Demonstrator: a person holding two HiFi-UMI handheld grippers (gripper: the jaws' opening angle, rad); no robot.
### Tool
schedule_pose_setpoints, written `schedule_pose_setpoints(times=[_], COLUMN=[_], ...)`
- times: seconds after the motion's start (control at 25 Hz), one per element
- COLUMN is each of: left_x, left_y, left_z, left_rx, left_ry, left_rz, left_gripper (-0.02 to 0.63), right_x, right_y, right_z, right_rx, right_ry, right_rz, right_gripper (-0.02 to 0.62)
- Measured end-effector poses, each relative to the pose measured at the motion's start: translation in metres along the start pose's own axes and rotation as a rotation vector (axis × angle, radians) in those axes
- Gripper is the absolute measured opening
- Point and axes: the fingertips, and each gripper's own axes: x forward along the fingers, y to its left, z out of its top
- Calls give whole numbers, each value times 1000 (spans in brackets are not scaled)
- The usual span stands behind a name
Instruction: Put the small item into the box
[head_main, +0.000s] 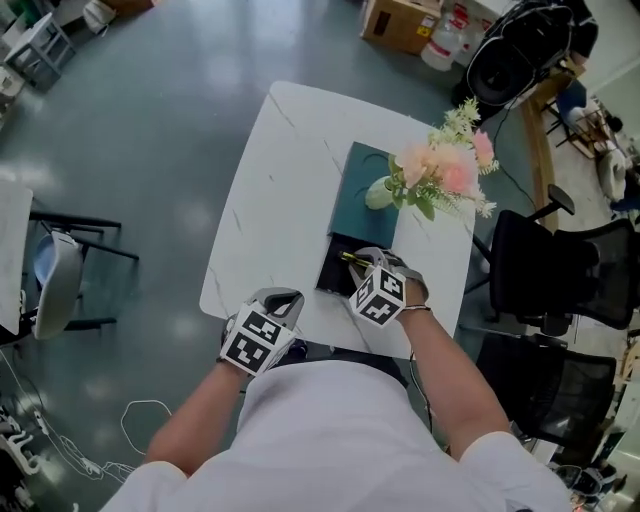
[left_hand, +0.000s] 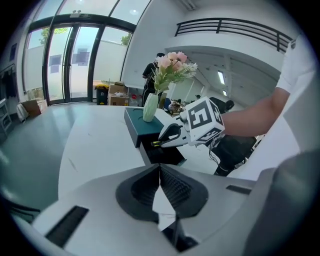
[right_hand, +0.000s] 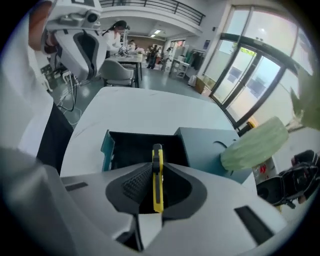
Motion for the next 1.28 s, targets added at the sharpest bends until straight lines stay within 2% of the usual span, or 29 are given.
schedule_pose_setpoints(times=[0.24, 0.44, 0.72, 1.08, 1.16, 1.28], left_x=[-5, -7, -8, -11, -15, -21], left_y=[-2, 3, 0, -8, -14, -19], left_z=[-5, -13, -8, -1, 1, 3], left_rx=[-45, -79, -61, 25, 46, 87], left_ry=[-1, -2, -9, -15, -16, -22], left_rz=[33, 59, 35, -14, -31, -45], left_gripper=[17, 17, 17, 17, 17, 17], right_x=[22, 31, 24, -6, -18, -40], right_y=[10, 14, 11, 16, 19, 25], right_z=[-1, -3, -6, -5, -2, 6], right_rx=[-192, -236, -171, -85, -26, 168], right_ry=[51, 85, 84, 73, 53, -25], right_rz=[23, 33, 15, -50, -63, -57], right_gripper=[78, 80, 100, 100, 100, 100])
